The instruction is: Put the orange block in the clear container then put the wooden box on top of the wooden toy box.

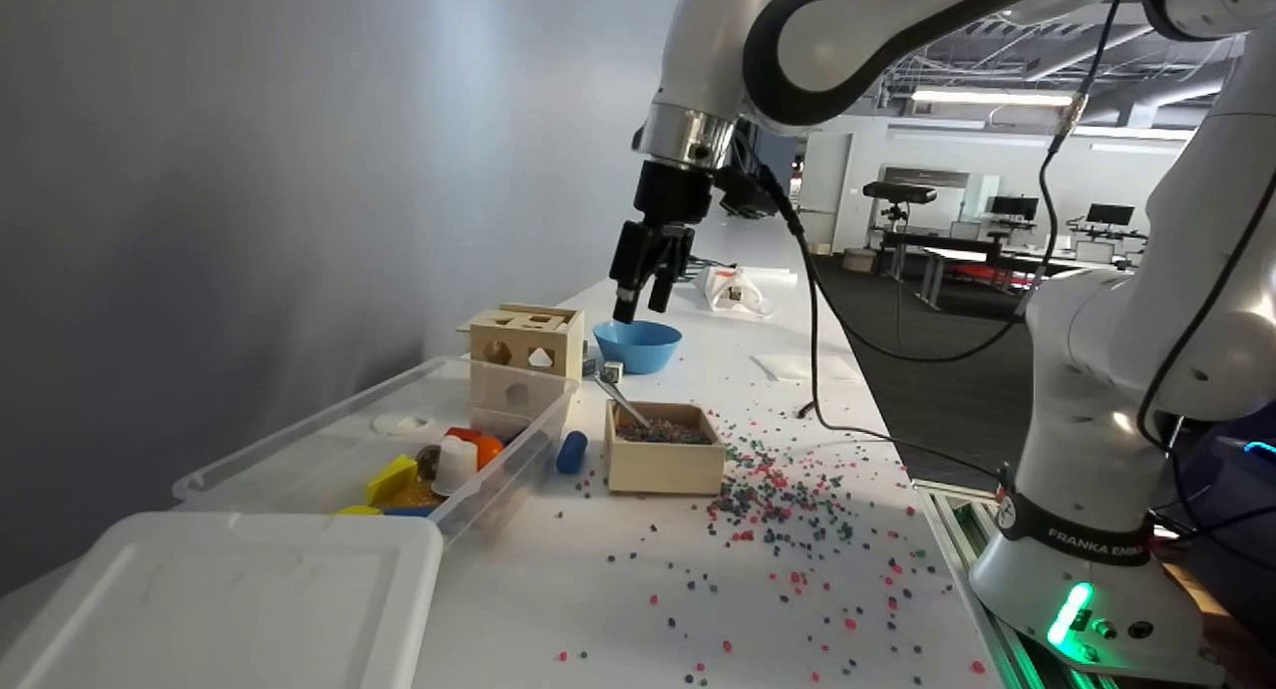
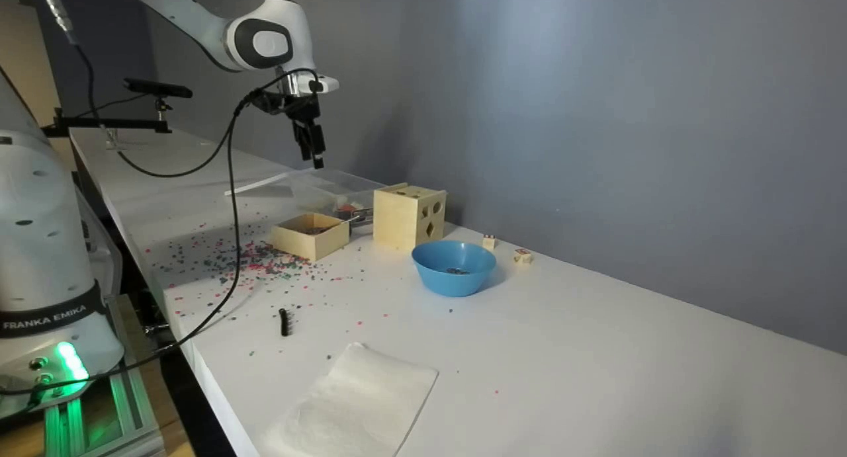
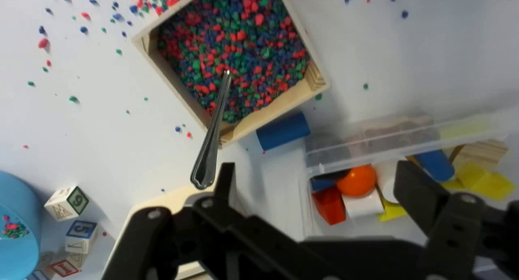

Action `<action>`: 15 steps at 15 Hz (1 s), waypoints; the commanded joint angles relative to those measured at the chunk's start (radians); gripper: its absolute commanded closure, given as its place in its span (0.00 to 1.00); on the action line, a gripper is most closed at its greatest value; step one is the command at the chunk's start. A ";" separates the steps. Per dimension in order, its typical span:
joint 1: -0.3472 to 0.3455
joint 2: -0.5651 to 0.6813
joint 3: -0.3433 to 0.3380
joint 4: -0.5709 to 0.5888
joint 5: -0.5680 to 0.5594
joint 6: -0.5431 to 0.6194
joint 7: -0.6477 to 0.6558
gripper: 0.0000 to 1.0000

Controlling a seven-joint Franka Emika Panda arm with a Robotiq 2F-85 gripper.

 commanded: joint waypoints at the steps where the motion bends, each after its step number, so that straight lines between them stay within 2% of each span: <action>1: -0.017 -0.023 0.014 -0.024 0.007 -0.005 -0.011 0.00; 4: -0.022 -0.060 0.014 -0.067 0.008 -0.005 -0.013 0.00; 8: -0.020 -0.034 -0.034 -0.091 -0.002 -0.054 -0.198 0.00; 11: -0.038 0.003 -0.081 -0.127 -0.032 -0.010 -0.374 0.00; 12: -0.047 0.019 -0.104 -0.126 0.000 0.011 -0.396 0.00; 13: -0.040 -0.003 -0.069 -0.116 -0.008 -0.023 -0.326 0.00; 15: -0.048 0.011 -0.079 -0.116 -0.008 -0.019 -0.339 0.00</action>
